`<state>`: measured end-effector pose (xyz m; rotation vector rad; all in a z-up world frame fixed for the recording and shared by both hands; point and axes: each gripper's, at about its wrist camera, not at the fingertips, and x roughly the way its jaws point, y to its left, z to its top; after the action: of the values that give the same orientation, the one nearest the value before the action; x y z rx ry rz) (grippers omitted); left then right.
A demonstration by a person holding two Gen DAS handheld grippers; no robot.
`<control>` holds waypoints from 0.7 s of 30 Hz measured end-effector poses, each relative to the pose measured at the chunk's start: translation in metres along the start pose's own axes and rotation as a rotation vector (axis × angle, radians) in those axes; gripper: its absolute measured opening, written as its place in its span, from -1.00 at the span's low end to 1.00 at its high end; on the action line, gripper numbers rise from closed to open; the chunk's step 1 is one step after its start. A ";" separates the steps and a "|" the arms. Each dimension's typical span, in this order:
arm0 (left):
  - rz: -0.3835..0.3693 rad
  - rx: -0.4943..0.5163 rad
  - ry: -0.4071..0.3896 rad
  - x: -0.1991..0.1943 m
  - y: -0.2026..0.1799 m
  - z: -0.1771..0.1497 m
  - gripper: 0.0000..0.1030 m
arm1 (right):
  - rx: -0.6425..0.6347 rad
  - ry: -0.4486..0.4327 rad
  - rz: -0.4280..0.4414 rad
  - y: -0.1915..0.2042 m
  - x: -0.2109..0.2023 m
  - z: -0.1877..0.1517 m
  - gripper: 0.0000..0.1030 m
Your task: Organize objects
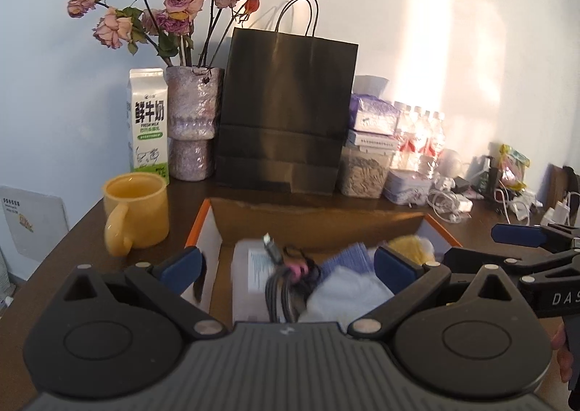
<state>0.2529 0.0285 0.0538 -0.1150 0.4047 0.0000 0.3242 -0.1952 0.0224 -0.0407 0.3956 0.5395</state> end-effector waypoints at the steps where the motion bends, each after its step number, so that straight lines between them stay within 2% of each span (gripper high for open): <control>1: -0.001 0.003 0.003 -0.009 -0.001 -0.003 1.00 | 0.001 0.004 -0.002 0.005 -0.008 -0.003 1.00; 11: 0.049 0.042 0.054 -0.091 -0.003 -0.046 1.00 | 0.044 0.073 -0.025 0.038 -0.078 -0.054 1.00; 16: 0.068 0.066 0.094 -0.109 -0.006 -0.069 1.00 | 0.072 0.111 -0.037 0.044 -0.096 -0.076 1.00; 21: 0.070 0.061 0.109 -0.117 -0.007 -0.080 1.00 | 0.077 0.123 -0.037 0.048 -0.105 -0.083 1.00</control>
<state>0.1140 0.0154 0.0274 -0.0407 0.5167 0.0510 0.1877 -0.2173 -0.0116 -0.0074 0.5342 0.4864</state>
